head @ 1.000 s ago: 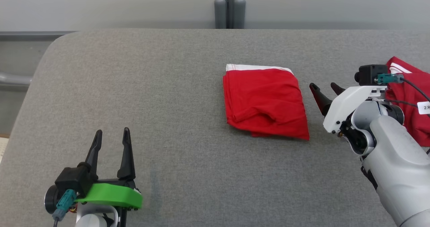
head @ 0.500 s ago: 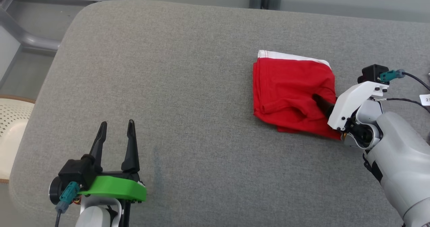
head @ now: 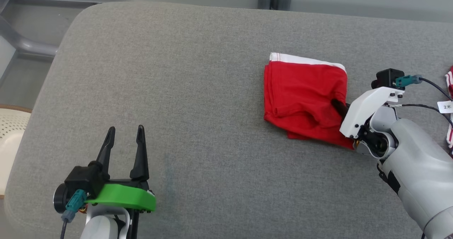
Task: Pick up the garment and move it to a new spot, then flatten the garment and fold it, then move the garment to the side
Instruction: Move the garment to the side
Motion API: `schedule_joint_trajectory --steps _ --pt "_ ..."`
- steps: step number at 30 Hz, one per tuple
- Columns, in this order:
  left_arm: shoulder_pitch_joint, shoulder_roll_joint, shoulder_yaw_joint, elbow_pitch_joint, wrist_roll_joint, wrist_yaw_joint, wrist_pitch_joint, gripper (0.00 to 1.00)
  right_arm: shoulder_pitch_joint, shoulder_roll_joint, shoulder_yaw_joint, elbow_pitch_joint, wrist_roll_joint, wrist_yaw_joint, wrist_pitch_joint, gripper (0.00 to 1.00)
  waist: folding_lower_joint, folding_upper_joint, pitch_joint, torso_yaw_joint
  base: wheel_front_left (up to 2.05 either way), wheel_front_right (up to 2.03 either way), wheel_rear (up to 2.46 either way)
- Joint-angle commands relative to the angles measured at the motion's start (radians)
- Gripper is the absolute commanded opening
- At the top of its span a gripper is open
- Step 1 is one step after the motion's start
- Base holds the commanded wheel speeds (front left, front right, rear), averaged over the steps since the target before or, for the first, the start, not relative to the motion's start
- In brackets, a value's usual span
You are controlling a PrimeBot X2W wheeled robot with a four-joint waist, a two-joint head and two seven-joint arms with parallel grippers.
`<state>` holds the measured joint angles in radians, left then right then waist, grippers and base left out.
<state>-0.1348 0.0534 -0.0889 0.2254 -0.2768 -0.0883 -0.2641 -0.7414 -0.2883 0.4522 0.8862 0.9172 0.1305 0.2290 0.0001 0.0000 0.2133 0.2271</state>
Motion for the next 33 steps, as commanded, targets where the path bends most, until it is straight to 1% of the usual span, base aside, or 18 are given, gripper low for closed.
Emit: schedule_joint_trajectory --steps 1,4,8,15,24,30,33 --pt "-0.018 0.000 0.001 -0.001 0.011 -0.006 0.000 1.00 0.012 -0.004 0.010 -0.004 0.014 0.001 -0.016 0.00 -0.0001 0.0000 -0.016 -0.018 0.00 0.00 0.00" --pt "-0.019 0.001 -0.002 0.000 0.021 -0.009 0.000 1.00 0.013 -0.005 0.033 -0.012 0.034 0.001 -0.041 0.00 -0.0001 0.0000 -0.032 -0.044 0.00 0.00 0.00" --pt "-0.016 0.003 -0.022 0.011 0.033 -0.017 0.000 1.00 0.026 -0.004 0.064 -0.025 0.060 0.001 -0.073 0.00 -0.0001 0.0000 -0.060 -0.096 0.00 0.00 0.00" --pt "-0.017 0.004 -0.053 0.026 0.035 -0.025 0.000 1.00 0.047 -0.016 0.127 -0.056 0.101 0.001 -0.103 0.00 -0.0001 0.0000 -0.092 -0.225 0.00 0.00 0.00" --pt "-0.026 0.019 -0.070 0.035 0.042 -0.030 0.000 1.00 0.047 -0.036 0.197 -0.105 0.142 0.001 -0.130 0.00 -0.0001 0.0000 -0.093 -0.406 0.00 0.00 0.00" --pt "-0.043 0.025 -0.086 0.039 0.043 -0.033 0.000 1.00 0.035 -0.048 0.235 -0.127 0.166 0.001 -0.146 0.00 -0.0001 0.0000 -0.078 -0.495 0.00 0.00 0.00" --pt "-0.050 0.030 -0.095 0.045 0.046 -0.031 0.001 1.00 0.027 -0.054 0.250 -0.134 0.177 0.001 -0.154 0.00 -0.0001 0.0000 -0.068 -0.527 0.00 0.00 0.00"
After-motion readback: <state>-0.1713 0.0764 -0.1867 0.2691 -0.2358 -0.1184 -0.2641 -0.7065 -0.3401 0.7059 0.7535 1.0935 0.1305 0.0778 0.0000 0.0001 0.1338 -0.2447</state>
